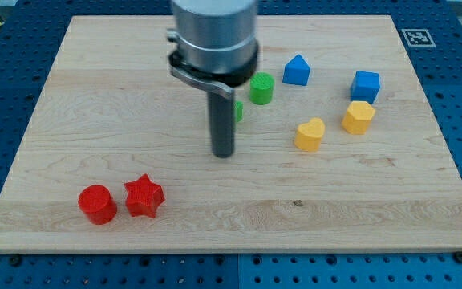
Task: Move the red star towards the top side of the board
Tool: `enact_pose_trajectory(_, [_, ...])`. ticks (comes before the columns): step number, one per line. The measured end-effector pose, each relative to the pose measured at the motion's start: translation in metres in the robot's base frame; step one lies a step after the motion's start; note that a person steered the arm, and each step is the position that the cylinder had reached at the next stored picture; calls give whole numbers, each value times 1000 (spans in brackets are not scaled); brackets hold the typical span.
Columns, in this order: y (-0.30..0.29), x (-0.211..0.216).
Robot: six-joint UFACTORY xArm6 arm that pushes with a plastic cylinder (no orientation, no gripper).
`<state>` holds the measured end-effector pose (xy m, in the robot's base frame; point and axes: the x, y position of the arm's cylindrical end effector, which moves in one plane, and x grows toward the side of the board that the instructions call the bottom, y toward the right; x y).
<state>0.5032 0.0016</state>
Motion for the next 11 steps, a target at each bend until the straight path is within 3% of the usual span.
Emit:
enact_pose_trajectory(2, [25,114])
enact_pose_trajectory(6, [-117,115])
enact_pose_trajectory(7, [-117,112])
enact_pose_trajectory(11, [-150,35])
